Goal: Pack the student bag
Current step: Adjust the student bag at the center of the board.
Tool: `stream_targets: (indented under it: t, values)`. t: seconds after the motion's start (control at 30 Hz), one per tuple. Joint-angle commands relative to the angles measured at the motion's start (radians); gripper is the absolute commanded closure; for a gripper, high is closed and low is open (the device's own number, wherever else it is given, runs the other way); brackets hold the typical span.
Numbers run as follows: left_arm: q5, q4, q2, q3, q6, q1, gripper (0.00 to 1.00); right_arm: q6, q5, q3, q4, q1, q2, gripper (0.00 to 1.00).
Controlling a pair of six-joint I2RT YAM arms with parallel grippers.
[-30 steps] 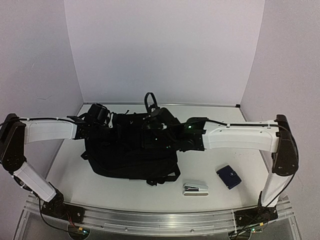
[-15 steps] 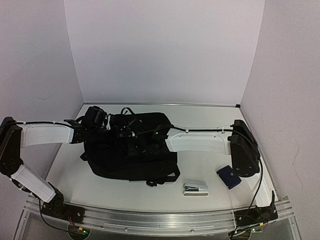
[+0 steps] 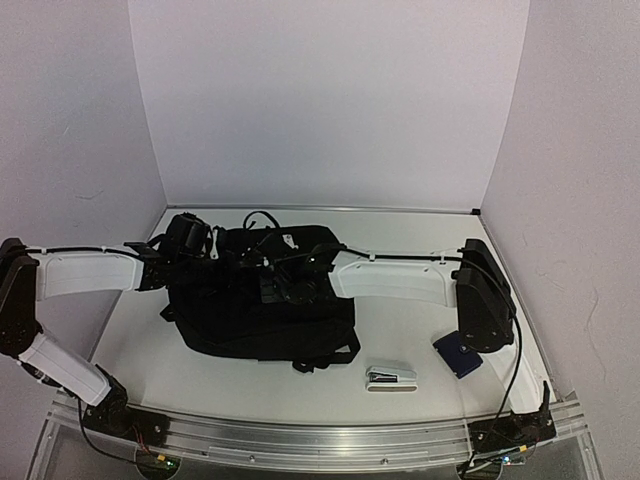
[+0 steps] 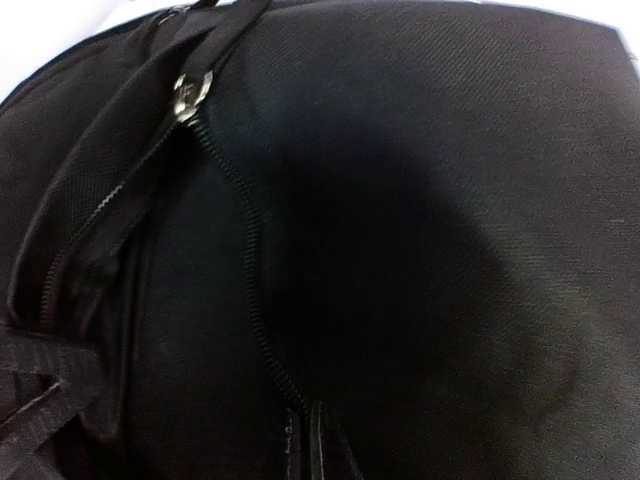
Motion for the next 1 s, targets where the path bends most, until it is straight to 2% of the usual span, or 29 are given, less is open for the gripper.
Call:
stream_targets:
  t: [0.0, 0.17, 0.33, 0.6, 0.83, 0.97]
  values:
    - [-0.048, -0.065, -0.033, 0.029, 0.003, 0.003, 1.0, 0.015, 0.249, 0.046, -0.094, -0.018, -0.073, 1.0]
    - [-0.043, -0.097, 0.018, 0.083, 0.0, 0.021, 1.0, -0.01, 0.361, 0.033, -0.095, -0.019, -0.148, 1.0]
    - [-0.036, -0.093, 0.042, 0.104, -0.034, 0.029, 1.0, 0.011, 0.448, -0.081, -0.095, -0.024, -0.272, 1.0]
    - [-0.051, -0.077, 0.028, 0.076, -0.082, 0.03, 1.0, 0.051, 0.413, -0.21, -0.088, -0.06, -0.38, 1.0]
    - [-0.134, -0.159, 0.027, 0.06, -0.128, 0.079, 1.0, 0.098, 0.389, -0.29, -0.073, -0.069, -0.456, 1.0]
    - [-0.117, -0.072, -0.033, -0.02, -0.194, 0.102, 1.0, 0.116, 0.355, -0.332, -0.055, -0.081, -0.471, 1.0]
